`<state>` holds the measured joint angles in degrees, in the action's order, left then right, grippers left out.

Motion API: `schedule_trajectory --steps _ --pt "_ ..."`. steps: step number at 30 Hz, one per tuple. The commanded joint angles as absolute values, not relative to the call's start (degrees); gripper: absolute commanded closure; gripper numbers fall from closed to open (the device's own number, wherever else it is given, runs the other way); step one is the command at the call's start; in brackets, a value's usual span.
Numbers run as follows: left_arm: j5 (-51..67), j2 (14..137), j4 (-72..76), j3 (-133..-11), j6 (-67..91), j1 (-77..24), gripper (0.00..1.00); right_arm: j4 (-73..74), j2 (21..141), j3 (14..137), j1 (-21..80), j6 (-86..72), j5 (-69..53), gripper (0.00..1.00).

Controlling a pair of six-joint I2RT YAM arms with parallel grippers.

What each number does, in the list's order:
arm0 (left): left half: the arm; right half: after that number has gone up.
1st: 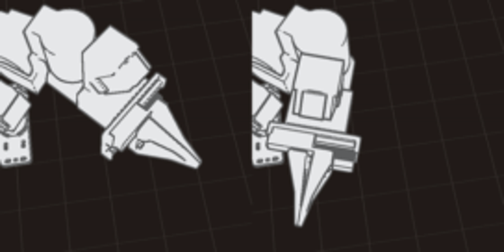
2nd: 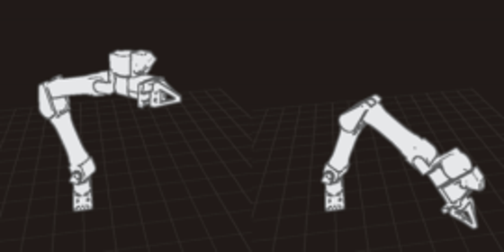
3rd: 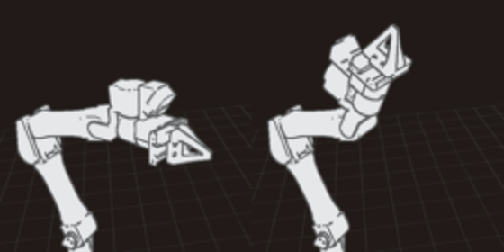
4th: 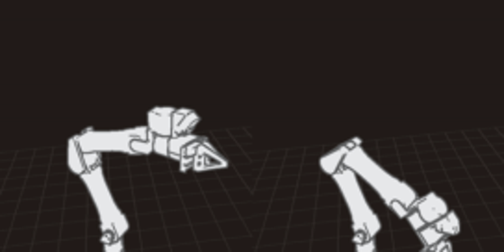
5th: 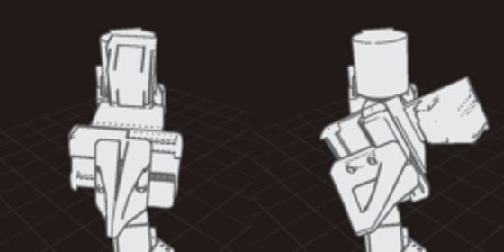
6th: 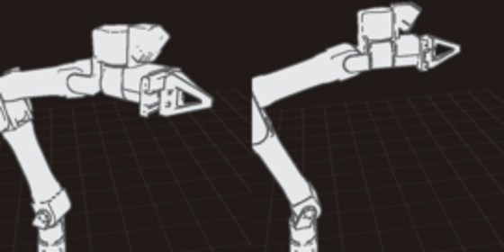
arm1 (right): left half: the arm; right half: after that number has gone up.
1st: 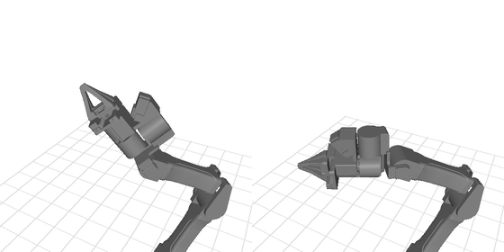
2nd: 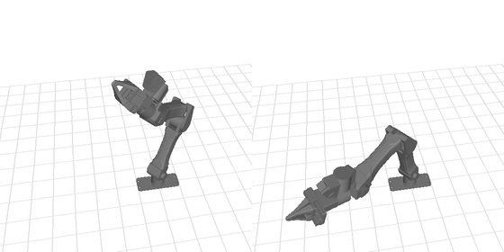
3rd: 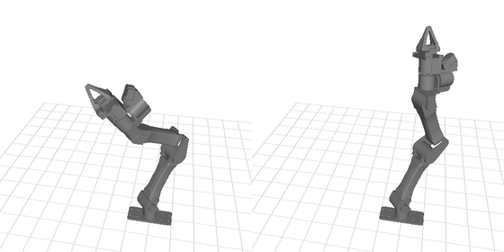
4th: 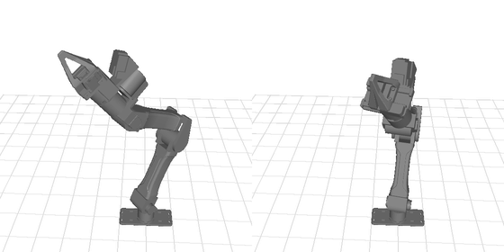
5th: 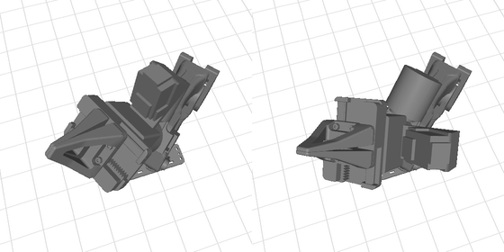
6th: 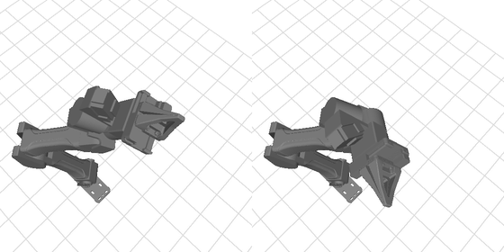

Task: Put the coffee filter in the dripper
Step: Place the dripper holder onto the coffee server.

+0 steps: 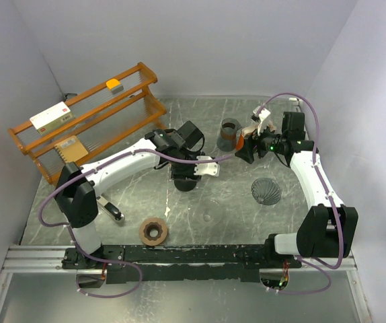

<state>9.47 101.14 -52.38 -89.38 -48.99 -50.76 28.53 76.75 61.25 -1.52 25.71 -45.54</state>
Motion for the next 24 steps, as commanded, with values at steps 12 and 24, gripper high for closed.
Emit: schedule_trajectory --steps 12,24 --pt "11.6 102.1 -51.7 -93.1 -47.2 -51.1 0.40 28.0 76.2 61.0 -2.0 26.1 -45.2 0.18" --pt "11.5 99.6 -52.1 -94.1 -45.6 -51.0 0.33 30.7 76.7 61.4 -1.5 27.5 -44.2 0.18"
